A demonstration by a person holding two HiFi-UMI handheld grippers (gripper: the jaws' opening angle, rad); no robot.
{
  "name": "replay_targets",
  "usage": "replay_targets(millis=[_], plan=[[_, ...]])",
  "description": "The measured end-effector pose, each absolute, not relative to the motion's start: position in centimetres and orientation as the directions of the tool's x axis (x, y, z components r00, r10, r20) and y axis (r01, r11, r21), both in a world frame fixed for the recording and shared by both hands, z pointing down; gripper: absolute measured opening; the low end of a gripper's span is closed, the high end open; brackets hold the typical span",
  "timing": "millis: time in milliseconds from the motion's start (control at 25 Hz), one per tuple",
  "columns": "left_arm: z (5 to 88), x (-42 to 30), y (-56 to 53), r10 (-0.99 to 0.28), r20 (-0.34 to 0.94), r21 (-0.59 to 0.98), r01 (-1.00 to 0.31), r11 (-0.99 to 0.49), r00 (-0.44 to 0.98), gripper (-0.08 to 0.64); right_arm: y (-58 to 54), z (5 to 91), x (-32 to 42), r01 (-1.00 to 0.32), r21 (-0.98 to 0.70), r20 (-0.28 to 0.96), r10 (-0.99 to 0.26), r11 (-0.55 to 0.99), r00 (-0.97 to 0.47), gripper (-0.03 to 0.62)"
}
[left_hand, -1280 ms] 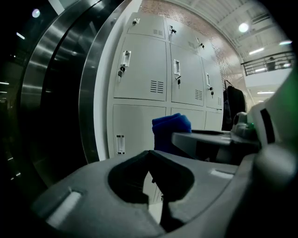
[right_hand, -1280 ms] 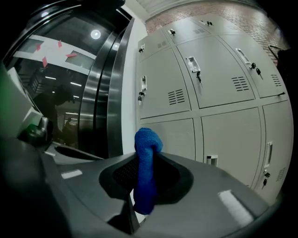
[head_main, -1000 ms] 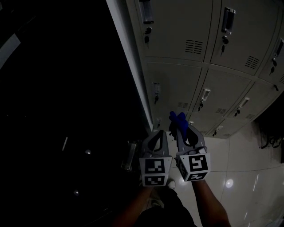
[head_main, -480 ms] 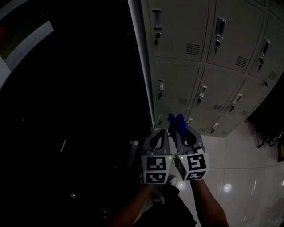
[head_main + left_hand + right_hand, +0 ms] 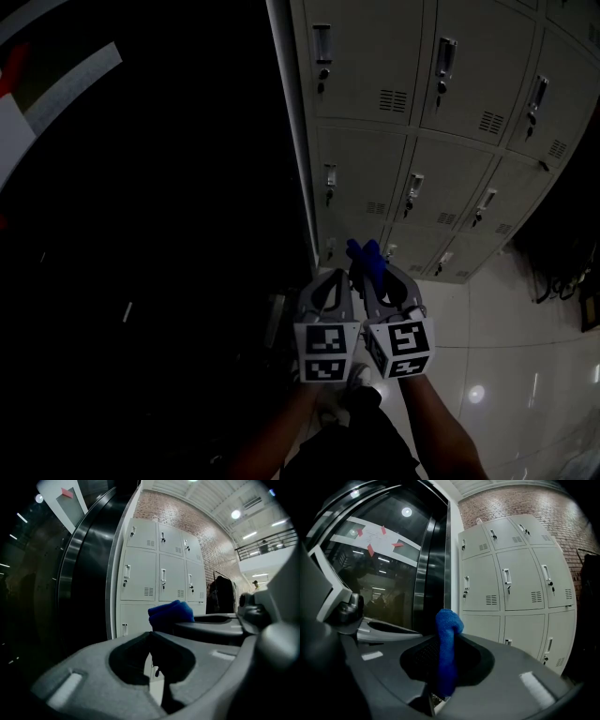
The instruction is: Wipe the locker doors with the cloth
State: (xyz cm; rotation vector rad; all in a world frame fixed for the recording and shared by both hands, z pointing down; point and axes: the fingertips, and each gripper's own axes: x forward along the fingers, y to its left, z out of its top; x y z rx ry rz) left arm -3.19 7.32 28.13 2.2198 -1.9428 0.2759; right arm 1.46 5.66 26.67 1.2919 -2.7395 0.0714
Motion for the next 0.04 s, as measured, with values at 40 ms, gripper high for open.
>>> replay_targets(millis=[40], plan=[[28.1, -2.98, 7.52, -0.958, 0.255, 0.01, -0.991, -0.135, 0.133, 0.003, 5.88, 26.75, 1.54, -0.771, 0.004, 0.125, -0.766, 0.636, -0.631, 0.061]])
